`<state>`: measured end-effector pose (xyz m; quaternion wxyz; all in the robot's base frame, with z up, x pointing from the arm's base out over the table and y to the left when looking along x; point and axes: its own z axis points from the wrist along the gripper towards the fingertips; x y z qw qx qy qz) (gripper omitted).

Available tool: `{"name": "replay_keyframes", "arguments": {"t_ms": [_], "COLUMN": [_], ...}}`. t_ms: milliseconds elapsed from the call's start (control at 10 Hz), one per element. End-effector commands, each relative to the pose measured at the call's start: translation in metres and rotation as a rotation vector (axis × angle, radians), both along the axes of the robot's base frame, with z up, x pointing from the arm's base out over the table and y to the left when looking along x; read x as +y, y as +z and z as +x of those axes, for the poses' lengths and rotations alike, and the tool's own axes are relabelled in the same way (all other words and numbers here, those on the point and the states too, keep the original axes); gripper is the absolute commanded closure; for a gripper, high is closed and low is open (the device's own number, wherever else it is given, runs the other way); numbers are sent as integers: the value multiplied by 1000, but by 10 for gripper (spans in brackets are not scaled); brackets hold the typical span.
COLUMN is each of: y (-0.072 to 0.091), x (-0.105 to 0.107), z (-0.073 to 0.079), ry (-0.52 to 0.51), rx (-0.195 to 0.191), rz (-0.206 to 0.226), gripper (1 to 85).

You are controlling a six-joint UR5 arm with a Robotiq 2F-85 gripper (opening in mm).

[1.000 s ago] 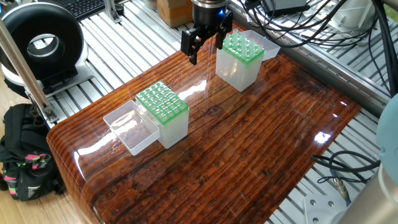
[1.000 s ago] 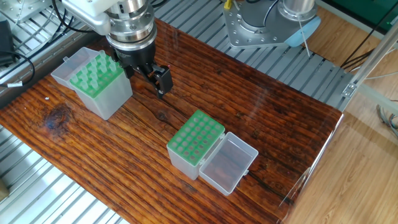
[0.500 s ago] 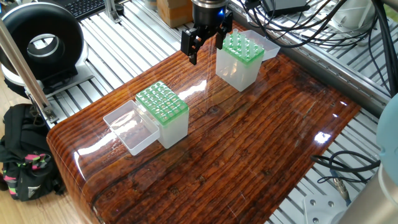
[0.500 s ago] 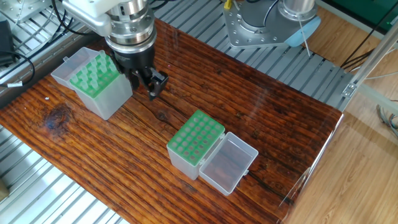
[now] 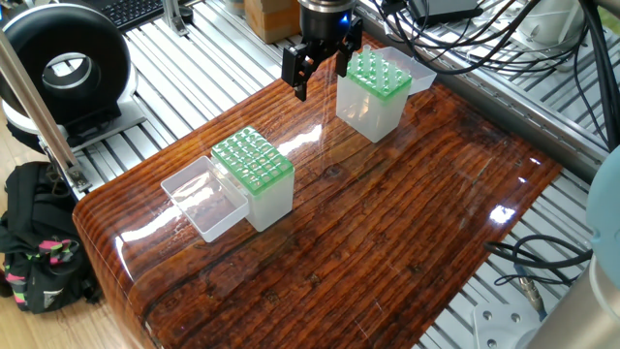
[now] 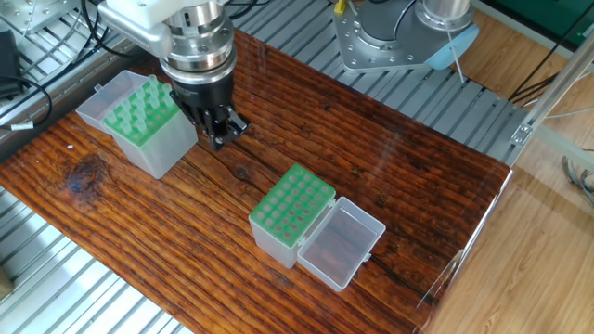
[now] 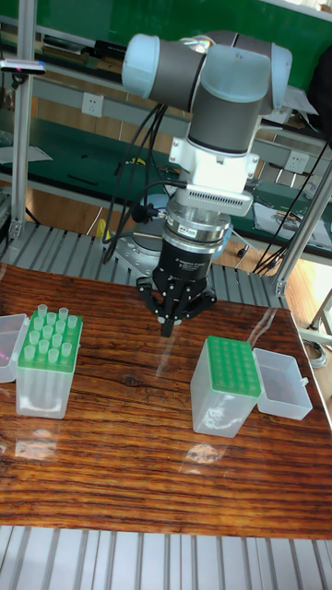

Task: Transfer all large pipette tips from one holder to another

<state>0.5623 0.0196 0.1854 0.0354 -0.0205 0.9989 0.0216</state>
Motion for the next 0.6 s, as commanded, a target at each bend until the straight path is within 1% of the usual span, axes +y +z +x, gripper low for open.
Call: {"name": "replay_keyframes", "arguments": {"t_ms": [0, 100, 200, 300, 500], "y": [1, 0, 2, 2, 1], "x": [4, 0, 2, 7, -16], "z": [2, 7, 16, 19, 18], "ry": [15, 28, 48, 71, 126], "rx": [-8, -28, -66, -78, -72], "rz": [10, -9, -3, 14, -76], "gripper": [847, 847, 847, 847, 847]}}
